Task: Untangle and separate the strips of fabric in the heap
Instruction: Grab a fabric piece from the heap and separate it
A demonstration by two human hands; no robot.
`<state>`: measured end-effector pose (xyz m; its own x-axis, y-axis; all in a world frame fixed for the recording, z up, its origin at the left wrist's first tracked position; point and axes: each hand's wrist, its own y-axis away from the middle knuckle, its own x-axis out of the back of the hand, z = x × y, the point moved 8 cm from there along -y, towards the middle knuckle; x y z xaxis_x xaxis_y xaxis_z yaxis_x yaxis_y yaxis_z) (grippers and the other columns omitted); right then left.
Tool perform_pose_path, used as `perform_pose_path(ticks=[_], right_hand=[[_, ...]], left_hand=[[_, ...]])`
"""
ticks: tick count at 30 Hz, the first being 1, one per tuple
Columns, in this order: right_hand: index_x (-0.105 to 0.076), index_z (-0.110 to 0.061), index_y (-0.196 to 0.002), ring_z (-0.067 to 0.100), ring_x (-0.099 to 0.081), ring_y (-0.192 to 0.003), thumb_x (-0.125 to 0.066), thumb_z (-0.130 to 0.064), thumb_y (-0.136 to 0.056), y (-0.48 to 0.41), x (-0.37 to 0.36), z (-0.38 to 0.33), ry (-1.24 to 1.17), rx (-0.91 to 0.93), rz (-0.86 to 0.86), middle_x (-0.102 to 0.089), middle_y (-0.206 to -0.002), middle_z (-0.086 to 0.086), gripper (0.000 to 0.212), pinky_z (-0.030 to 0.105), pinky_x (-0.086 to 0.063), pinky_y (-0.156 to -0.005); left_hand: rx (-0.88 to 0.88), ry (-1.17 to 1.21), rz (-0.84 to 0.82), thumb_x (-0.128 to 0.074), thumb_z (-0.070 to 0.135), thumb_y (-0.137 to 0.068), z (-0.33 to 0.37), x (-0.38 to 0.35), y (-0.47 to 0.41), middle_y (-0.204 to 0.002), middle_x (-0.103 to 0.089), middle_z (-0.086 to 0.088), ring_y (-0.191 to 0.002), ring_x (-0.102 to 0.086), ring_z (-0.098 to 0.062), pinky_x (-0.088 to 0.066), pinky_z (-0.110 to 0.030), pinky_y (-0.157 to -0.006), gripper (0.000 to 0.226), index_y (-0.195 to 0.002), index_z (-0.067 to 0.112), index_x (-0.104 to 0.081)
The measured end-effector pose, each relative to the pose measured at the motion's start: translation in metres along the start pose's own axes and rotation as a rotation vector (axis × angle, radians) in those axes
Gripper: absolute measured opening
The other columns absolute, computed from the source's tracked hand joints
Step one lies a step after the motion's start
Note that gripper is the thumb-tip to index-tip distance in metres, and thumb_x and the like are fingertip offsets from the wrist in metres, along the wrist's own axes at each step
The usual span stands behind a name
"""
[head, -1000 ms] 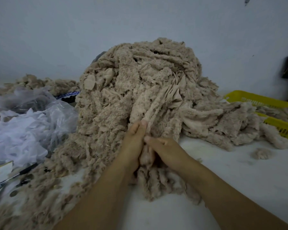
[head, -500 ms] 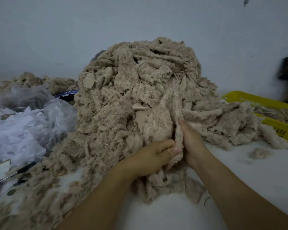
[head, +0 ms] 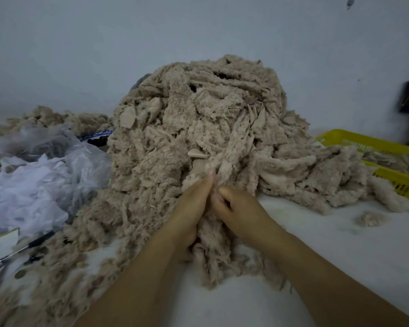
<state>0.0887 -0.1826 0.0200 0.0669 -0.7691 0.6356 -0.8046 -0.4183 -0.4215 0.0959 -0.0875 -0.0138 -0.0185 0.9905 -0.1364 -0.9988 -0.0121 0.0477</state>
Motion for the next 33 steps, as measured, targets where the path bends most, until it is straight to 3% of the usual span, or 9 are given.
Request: perform_pose_path(ticks=[3,7,11,16,20,23,27,30,33], right_hand=[[-0.031,-0.024,-0.065,0.013,-0.037,-0.056,-0.054,-0.02,-0.096,0.002,-0.007,-0.01,0.154,0.04,-0.062,-0.038,-0.061,-0.006,0.039,0.034,-0.028,-0.055],[-0.031,-0.025,-0.065,0.013,-0.036,-0.055,-0.054,-0.021,-0.095,0.006,-0.022,-0.019,0.222,0.109,-0.113,-0.035,-0.06,-0.008,0.038,0.035,-0.029,-0.055],[-0.039,-0.024,-0.069,0.008,-0.044,-0.06,-0.044,-0.03,-0.104,0.007,-0.013,-0.008,0.001,0.043,-0.029,-0.045,-0.066,-0.009,0.035,0.038,-0.039,-0.061],[-0.061,-0.013,-0.092,0.019,-0.061,-0.091,-0.033,-0.055,-0.097,0.004,0.003,0.029,-0.235,-0.192,0.107,-0.065,-0.094,0.008,0.05,0.042,-0.05,-0.086],[-0.064,-0.041,-0.097,-0.002,-0.057,-0.108,-0.043,-0.06,-0.096,0.002,-0.013,0.055,-0.53,-0.401,0.045,-0.064,-0.12,-0.013,0.028,0.027,-0.041,-0.1],[-0.067,-0.041,-0.109,0.005,-0.058,-0.119,-0.054,-0.061,-0.085,0.003,-0.026,0.057,-0.812,-0.455,-0.019,-0.063,-0.131,-0.009,0.034,0.031,-0.042,-0.105],[-0.072,-0.043,-0.086,0.011,-0.069,-0.098,-0.052,-0.054,-0.092,0.0,-0.007,0.058,-0.646,-0.419,0.155,-0.074,-0.103,-0.004,0.024,0.034,-0.054,-0.09],[-0.068,-0.033,-0.087,0.018,-0.068,-0.093,-0.046,-0.046,-0.1,0.003,0.009,0.071,-0.63,-0.481,0.336,-0.073,-0.092,-0.003,0.029,0.039,-0.054,-0.088],[-0.062,-0.029,-0.1,0.013,-0.059,-0.088,-0.039,-0.043,-0.104,0.01,0.031,0.089,-0.632,-0.594,0.485,-0.062,-0.097,-0.005,0.027,0.037,-0.049,-0.084]], left_hand=[[0.027,-0.011,0.034,-0.067,0.042,-0.092,-0.003,0.003,-0.004,-0.089,-0.075,-0.009,-0.089,-0.072,-0.022,-0.058,-0.03,-0.078,0.031,-0.095,0.011,-0.071],[0.087,0.052,0.034,-0.072,0.031,-0.089,-0.005,0.009,-0.005,-0.088,-0.072,-0.009,-0.081,-0.07,-0.02,-0.057,-0.03,-0.074,0.019,-0.093,0.012,-0.072],[0.033,0.144,0.063,-0.063,0.031,-0.097,0.002,0.011,-0.002,-0.094,-0.077,-0.009,-0.083,-0.075,-0.018,-0.058,-0.024,-0.062,0.026,-0.085,0.014,-0.078],[-0.028,0.073,-0.023,-0.058,0.032,-0.099,0.008,-0.001,0.004,-0.088,-0.078,0.002,-0.084,-0.074,-0.01,-0.056,-0.018,-0.066,0.033,-0.075,0.027,-0.081],[-0.035,-0.12,-0.044,-0.06,0.036,-0.097,0.003,-0.005,0.006,-0.102,-0.076,-0.004,-0.093,-0.07,-0.014,-0.055,-0.024,-0.081,0.033,-0.102,0.006,-0.072],[-0.035,-0.154,-0.066,-0.055,0.041,-0.098,0.004,-0.007,0.009,-0.102,-0.077,0.007,-0.099,-0.07,-0.006,-0.053,-0.024,-0.09,0.028,-0.101,0.022,-0.075],[-0.122,-0.291,-0.061,-0.054,0.046,-0.095,0.011,-0.011,0.012,-0.075,-0.06,-0.014,-0.073,-0.057,-0.019,-0.045,-0.028,-0.074,0.038,-0.065,0.026,-0.066],[-0.141,-0.298,0.071,-0.052,0.046,-0.092,0.018,0.003,0.012,-0.07,-0.054,-0.002,-0.066,-0.052,-0.013,-0.045,-0.025,-0.062,0.041,-0.056,0.026,-0.059],[-0.132,-0.042,0.236,-0.05,0.048,-0.098,0.025,0.033,0.009,-0.062,-0.06,0.004,-0.052,-0.056,-0.01,-0.045,-0.02,-0.046,0.049,-0.055,0.024,-0.058]])
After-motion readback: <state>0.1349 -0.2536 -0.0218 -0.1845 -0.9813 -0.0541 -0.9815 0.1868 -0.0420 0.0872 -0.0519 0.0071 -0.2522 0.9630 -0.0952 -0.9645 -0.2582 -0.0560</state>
